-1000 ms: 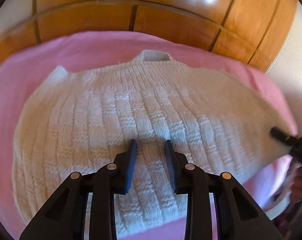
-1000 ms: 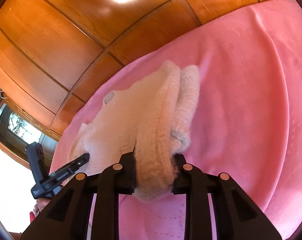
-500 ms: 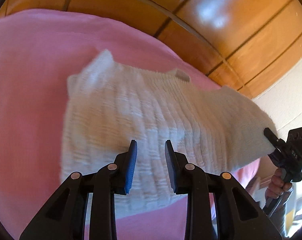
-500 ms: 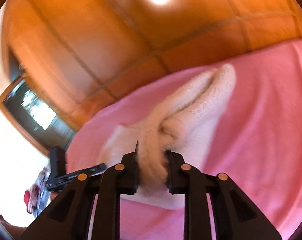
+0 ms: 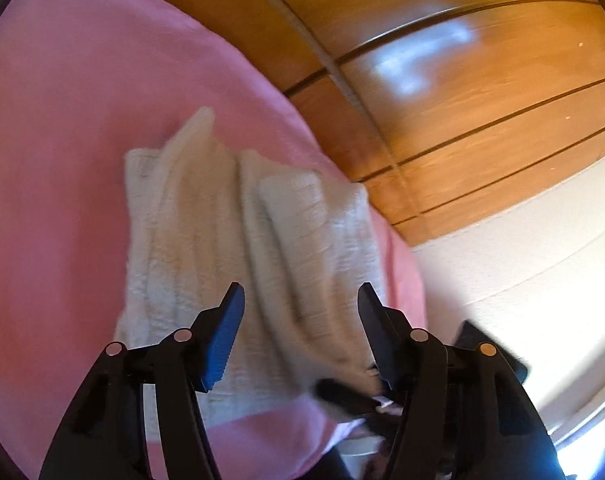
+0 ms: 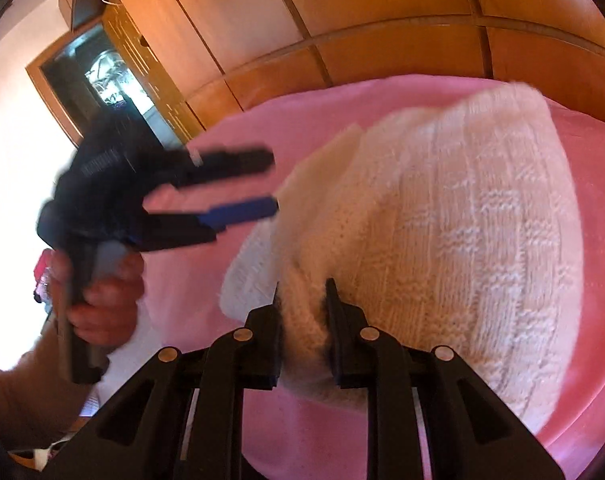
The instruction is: Fold small clothes
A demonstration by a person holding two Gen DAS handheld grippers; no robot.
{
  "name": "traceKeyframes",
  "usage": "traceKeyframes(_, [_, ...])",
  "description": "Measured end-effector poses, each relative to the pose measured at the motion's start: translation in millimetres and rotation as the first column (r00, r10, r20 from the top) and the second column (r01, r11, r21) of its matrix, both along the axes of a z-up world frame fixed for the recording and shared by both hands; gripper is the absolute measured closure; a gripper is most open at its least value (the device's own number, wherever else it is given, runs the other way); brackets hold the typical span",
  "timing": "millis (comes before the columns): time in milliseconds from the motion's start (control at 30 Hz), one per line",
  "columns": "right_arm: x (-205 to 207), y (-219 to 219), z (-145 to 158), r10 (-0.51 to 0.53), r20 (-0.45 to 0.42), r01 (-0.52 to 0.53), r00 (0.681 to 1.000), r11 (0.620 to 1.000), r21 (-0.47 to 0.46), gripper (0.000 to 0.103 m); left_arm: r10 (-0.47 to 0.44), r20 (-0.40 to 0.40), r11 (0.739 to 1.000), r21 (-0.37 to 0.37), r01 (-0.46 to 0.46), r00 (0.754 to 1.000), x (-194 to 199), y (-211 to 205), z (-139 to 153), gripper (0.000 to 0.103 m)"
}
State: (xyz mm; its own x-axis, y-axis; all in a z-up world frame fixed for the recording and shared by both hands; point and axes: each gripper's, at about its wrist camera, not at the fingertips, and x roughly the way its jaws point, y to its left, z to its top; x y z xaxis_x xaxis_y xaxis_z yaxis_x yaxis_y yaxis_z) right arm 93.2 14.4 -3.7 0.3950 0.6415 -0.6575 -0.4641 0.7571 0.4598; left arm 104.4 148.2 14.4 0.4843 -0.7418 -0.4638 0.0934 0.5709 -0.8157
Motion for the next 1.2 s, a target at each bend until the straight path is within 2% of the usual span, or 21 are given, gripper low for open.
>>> traceKeyframes(67, [-4, 1, 6, -0.020, 0.039, 0.020, 0.999, 1.000, -0.010, 0.086, -0.005, -0.007, 1.000, 0.000, 0.005, 1.000, 5, -4, 0, 0.040])
traceKeyframes(167, [-18, 9, 20, -0.011, 0.130, 0.017, 0.991, 0.998, -0.052, 0.086, -0.059, -0.031, 0.997, -0.051, 0.057, 0.998, 14, -16, -3, 0.038])
traceKeyframes(200, [-21, 11, 21, -0.009, 0.150, 0.019, 0.989, 0.998, -0.066, 0.086, -0.079, -0.037, 0.995, -0.060, 0.077, 0.996, 17, -22, -4, 0.032])
traceKeyframes(300, [-24, 16, 18, -0.018, 0.180, 0.033, 0.983, 0.996, -0.082, 0.086, -0.126, -0.082, 0.990, -0.070, 0.120, 0.989, 33, -43, -10, 0.031])
traceKeyframes(367, [-28, 21, 14, -0.007, 0.206, 0.034, 0.978, 0.991, -0.129, 0.086, -0.156, -0.082, 0.986, -0.079, 0.149, 0.984, 38, -54, -11, 0.031])
traceKeyframes(433, [-30, 25, 8, -0.006, 0.206, 0.034, 0.979, 0.990, -0.135, 0.082, -0.148, -0.087, 0.989, -0.018, 0.147, 0.985, 43, -65, -11, 0.052])
traceKeyframes(467, [-30, 22, 7, -0.018, 0.199, 0.043, 0.980, 0.992, -0.122, 0.076, -0.147, -0.075, 0.987, 0.052, 0.151, 0.986, 46, -73, -7, 0.076])
traceKeyframes(500, [-31, 19, 8, -0.027, 0.192, 0.048, 0.981, 0.993, -0.107, 0.060, -0.144, -0.061, 0.985, 0.089, 0.149, 0.988, 45, -74, -5, 0.080])
traceKeyframes(533, [-32, 16, 9, -0.026, 0.180, 0.042, 0.983, 0.996, -0.084, 0.050, -0.141, -0.047, 0.983, 0.110, 0.145, 0.989, 44, -75, -2, 0.082])
traceKeyframes(667, [-46, -23, 18, -0.062, 0.165, 0.065, 0.984, 0.998, -0.012, 0.051, -0.118, 0.017, 0.978, 0.177, 0.113, 0.993, 39, -72, 13, 0.084])
traceKeyframes(733, [-48, -51, 19, -0.121, 0.132, 0.119, 0.984, 0.993, 0.023, 0.051, -0.119, 0.052, 0.973, 0.207, 0.106, 0.992, 39, -71, 24, 0.084])
traceKeyframes(867, [-46, -102, 12, -0.278, 0.092, 0.276, 0.956, 0.961, 0.029, 0.053, -0.129, 0.115, 0.962, 0.254, 0.096, 0.985, 35, -70, 40, 0.085])
traceKeyframes(933, [-38, -111, 8, -0.315, 0.083, 0.316, 0.945, 0.949, 0.004, 0.062, -0.130, 0.146, 0.957, 0.277, 0.086, 0.981, 33, -68, 47, 0.085])
traceKeyframes(1033, [-23, -104, 4, -0.305, 0.089, 0.308, 0.948, 0.951, -0.020, 0.067, -0.122, 0.180, 0.954, 0.291, 0.065, 0.976, 27, -58, 56, 0.085])
traceKeyframes(1133, [-18, -78, -1, -0.229, 0.105, 0.234, 0.968, 0.972, -0.036, 0.073, -0.105, 0.210, 0.947, 0.320, 0.033, 0.972, 20, -47, 63, 0.085])
traceKeyframes(1200, [-19, -63, -1, -0.187, 0.127, 0.196, 0.974, 0.978, -0.064, 0.073, -0.084, 0.215, 0.942, 0.336, 0.007, 0.973, 13, -36, 64, 0.085])
